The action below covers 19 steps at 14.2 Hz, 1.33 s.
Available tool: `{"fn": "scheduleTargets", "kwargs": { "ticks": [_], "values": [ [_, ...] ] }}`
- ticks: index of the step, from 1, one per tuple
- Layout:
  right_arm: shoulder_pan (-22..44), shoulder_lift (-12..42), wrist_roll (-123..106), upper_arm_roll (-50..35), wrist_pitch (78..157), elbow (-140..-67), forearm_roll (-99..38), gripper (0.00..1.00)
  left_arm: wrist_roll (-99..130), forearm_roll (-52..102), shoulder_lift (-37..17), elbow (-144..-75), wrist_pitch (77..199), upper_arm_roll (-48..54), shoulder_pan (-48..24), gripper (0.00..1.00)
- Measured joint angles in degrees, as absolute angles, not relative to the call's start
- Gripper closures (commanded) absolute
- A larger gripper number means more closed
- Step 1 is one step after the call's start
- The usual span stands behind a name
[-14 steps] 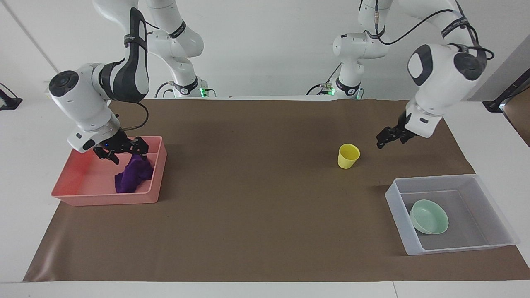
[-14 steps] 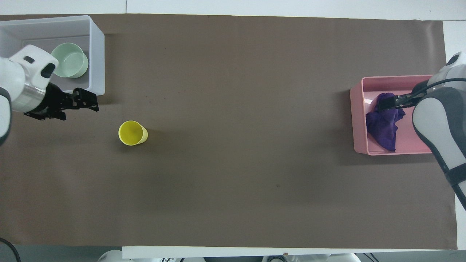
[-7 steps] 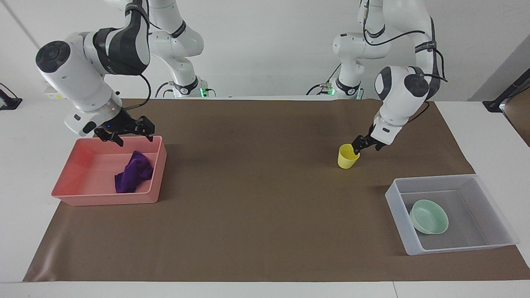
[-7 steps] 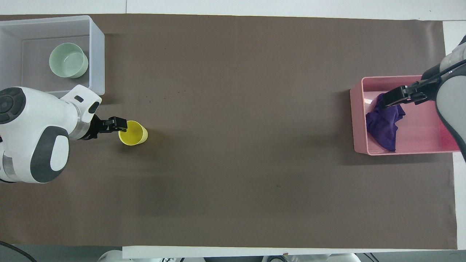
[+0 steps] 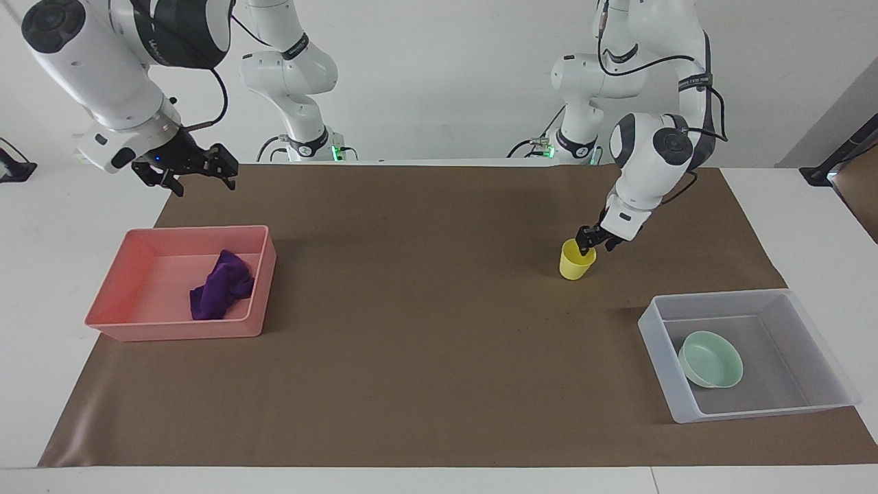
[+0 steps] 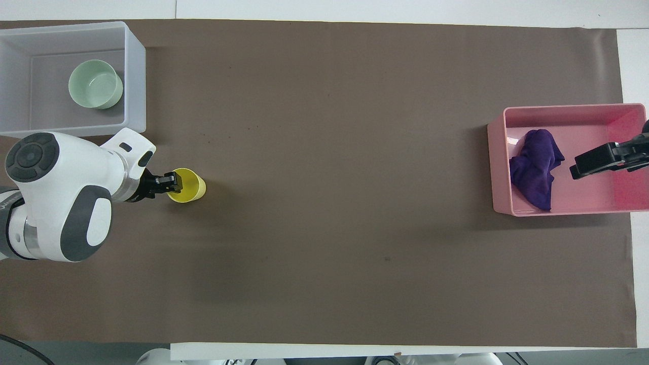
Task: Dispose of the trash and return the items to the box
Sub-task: 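Lift the yellow cup with the left gripper toward the clear box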
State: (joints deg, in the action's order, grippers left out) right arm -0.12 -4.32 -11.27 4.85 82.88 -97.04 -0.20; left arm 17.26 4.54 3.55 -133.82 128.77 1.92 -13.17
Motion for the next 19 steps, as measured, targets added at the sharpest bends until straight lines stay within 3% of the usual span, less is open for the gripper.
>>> {"fn": "scheduleTargets", "kwargs": {
  "ticks": [6, 9, 12, 15, 19],
  "values": [
    [0.4, -6.8, -11.3, 4.6, 77.5, -97.2, -0.2, 0.0, 18.1, 4.5, 3.7, -131.3, 128.8, 1.7, -13.2, 1.0],
    [0.7, -6.8, -11.3, 4.4, 77.8, -97.5, -0.2, 0.0, 18.8, 4.6, 4.0, -120.4, 120.3, 0.8, -10.8, 1.0],
    [0.9, -6.8, -11.3, 4.3, 78.6, -97.7, -0.2, 0.0, 18.8, 4.5, 2.1, -109.3, 116.6, 0.2, -2.2, 1.0],
    [1.0, -6.8, -11.3, 4.3, 81.1, -97.7, -0.2, 0.0, 17.2, 4.6, -5.9, -103.9, 125.1, -0.1, 6.2, 1.0],
    [1.3, -6.8, -11.2, 4.3, 83.6, -97.7, -0.2, 0.0, 17.2, 4.5, -20.5, -92.2, 127.6, 0.2, 7.1, 1.0]
  ]
}}
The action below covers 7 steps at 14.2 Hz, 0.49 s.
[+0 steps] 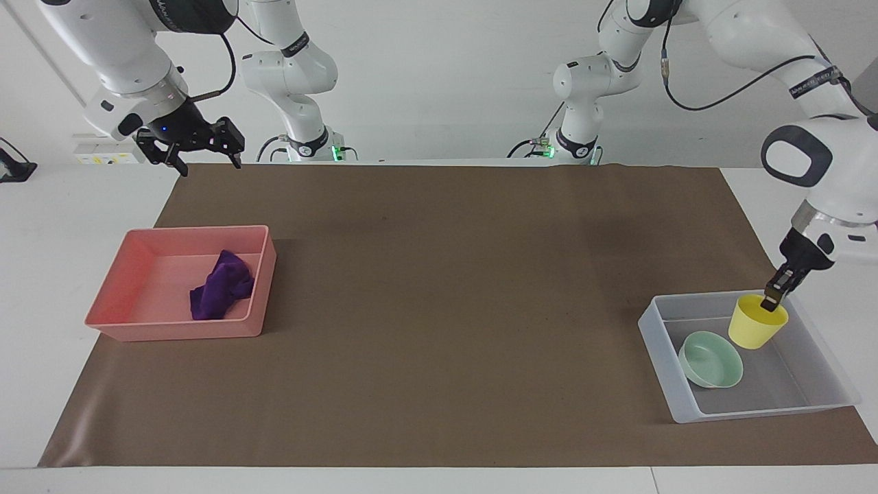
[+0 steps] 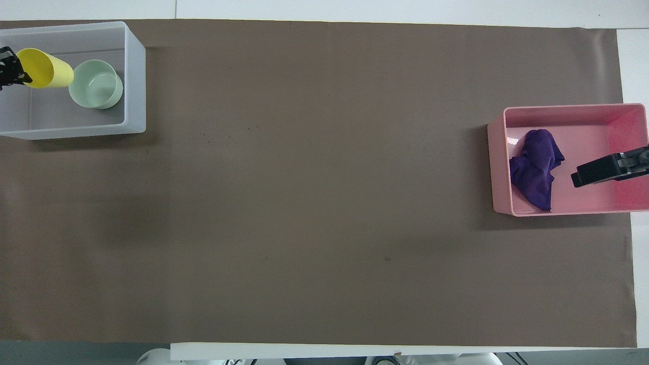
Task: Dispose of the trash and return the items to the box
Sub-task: 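Lift the yellow cup with the left gripper toward the clear box, then lower the yellow cup into the green bowl and open the left gripper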
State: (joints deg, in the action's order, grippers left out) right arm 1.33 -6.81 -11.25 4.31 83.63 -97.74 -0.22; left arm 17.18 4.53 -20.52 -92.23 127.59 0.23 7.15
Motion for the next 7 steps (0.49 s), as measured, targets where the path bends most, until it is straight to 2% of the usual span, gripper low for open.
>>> {"fn": "scheduleTargets", "kwargs": {
  "ticks": [4, 5, 6, 7],
  "values": [
    [1.4, -6.8, -9.0, 4.3, 85.5, -97.8, -0.2, 0.0, 17.2, 2.2, -24.9, -90.9, 126.9, 1.1, 6.0, 0.99],
    [1.4, -6.8, -8.6, 4.3, 85.6, -97.8, -0.2, 0.0, 17.2, 2.1, -25.2, -90.9, 126.7, 1.1, 5.9, 0.73],
    [1.4, -6.8, -8.1, 4.3, 85.7, -97.9, -0.2, 0.0, 17.2, 2.0, -25.3, -91.1, 126.3, 1.1, 5.9, 0.22],
    [1.4, -6.8, -7.7, 4.3, 85.9, -97.9, -0.2, 0.0, 17.2, 1.9, -25.4, -91.3, 126.1, 1.1, 5.8, 0.0]
  ]
}}
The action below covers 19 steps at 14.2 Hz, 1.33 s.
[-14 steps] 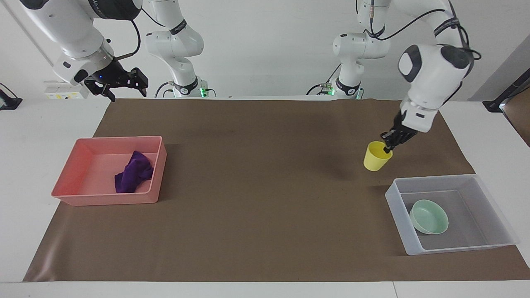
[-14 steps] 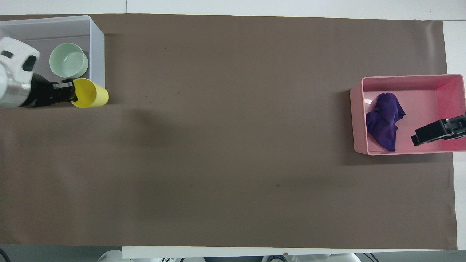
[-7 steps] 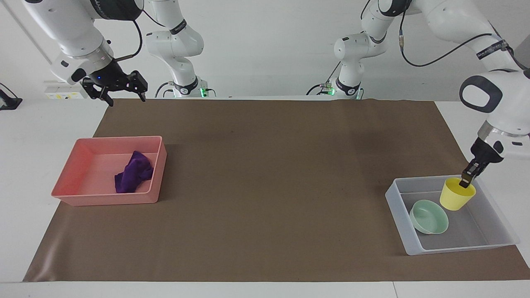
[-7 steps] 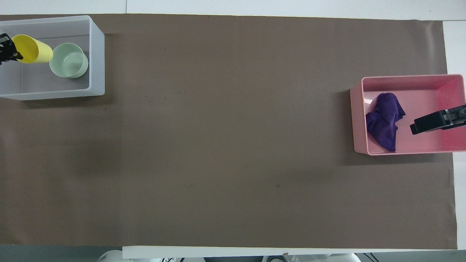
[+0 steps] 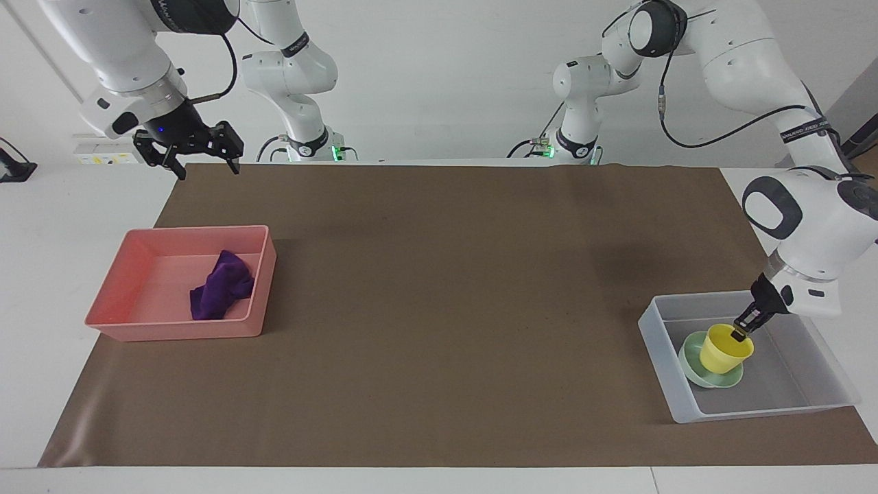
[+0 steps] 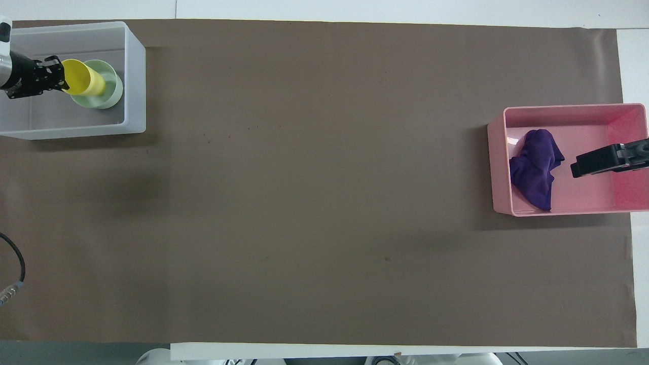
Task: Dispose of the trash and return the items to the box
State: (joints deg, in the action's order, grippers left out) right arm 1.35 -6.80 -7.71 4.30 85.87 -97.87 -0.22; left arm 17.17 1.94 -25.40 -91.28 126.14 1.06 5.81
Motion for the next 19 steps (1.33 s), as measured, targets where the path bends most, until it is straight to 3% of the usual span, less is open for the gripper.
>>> {"fn": "scheduleTargets", "kwargs": {
  "ticks": [5, 11, 19],
  "values": [
    [1.4, -6.8, -7.3, 4.3, 85.9, -98.0, -0.2, 0.0, 17.2, 1.7, -23.3, -91.0, 121.6, 1.1, 3.0, 0.0],
    [1.3, -6.8, -7.3, 4.3, 85.9, -98.1, -0.2, 0.0, 14.3, -1.1, -9.8, -91.4, 103.8, 1.3, 0.0, 0.0],
    [1.2, -6.8, -7.3, 4.5, 85.9, -98.1, -0.2, 0.0, 2.2, -1.3, 4.5, -91.7, 89.3, 3.5, -0.6, 0.0]
  ]
}}
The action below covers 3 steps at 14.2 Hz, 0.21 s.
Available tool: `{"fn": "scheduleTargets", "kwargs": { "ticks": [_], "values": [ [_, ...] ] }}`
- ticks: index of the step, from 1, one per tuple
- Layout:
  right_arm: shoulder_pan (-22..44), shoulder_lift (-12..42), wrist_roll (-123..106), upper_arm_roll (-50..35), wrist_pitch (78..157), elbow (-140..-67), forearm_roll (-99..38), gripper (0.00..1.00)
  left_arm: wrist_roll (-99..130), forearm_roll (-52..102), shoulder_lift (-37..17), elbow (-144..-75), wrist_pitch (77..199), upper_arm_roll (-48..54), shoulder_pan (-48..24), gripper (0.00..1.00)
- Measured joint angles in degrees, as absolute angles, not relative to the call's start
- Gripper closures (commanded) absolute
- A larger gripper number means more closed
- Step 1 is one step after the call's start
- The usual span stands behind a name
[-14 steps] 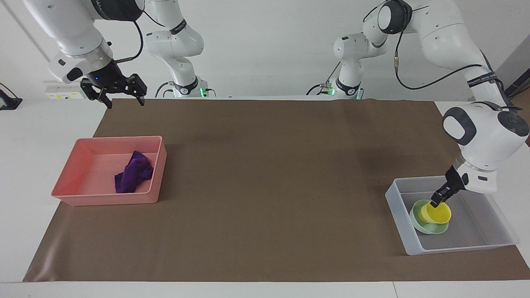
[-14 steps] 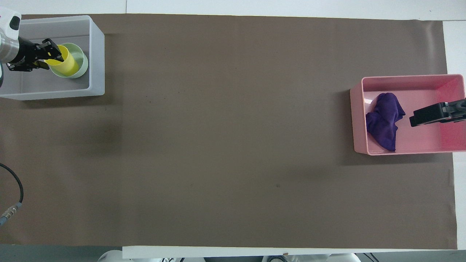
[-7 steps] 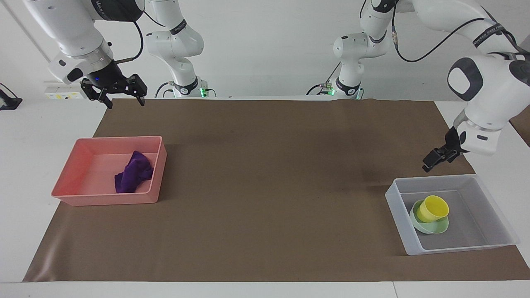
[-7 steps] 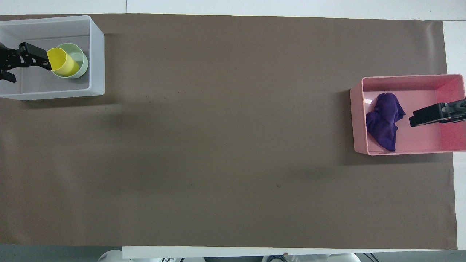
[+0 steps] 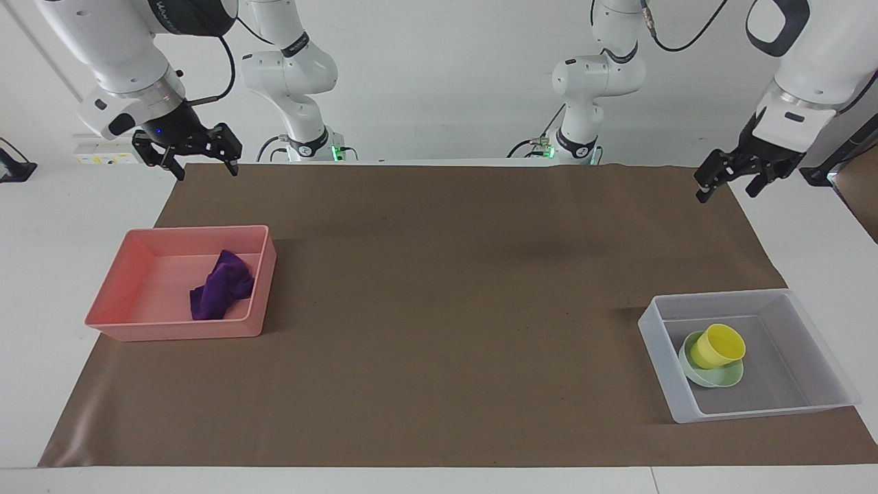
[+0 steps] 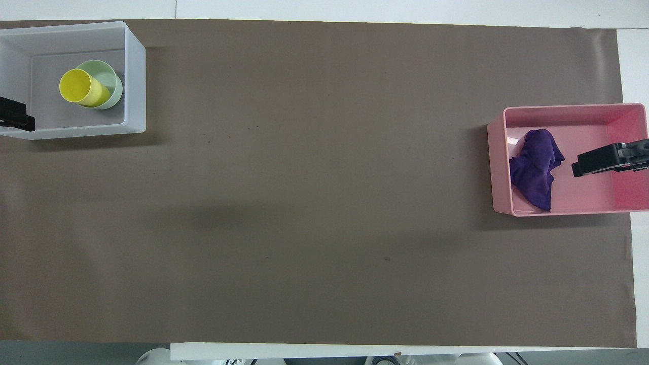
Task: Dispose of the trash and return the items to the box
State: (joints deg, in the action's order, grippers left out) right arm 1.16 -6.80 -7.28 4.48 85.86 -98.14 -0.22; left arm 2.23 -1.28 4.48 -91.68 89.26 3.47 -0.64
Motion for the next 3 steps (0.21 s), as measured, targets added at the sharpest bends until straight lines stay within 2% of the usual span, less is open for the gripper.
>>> {"fn": "scheduleTargets", "kwargs": {
  "ticks": [3],
  "values": [
    [1.2, -6.8, -7.3, 4.5, 85.7, -98.2, -0.2, 0.0, -0.9, -1.3, 7.5, -92.1, 87.0, 4.0, -0.6, 0.0]
  ]
}}
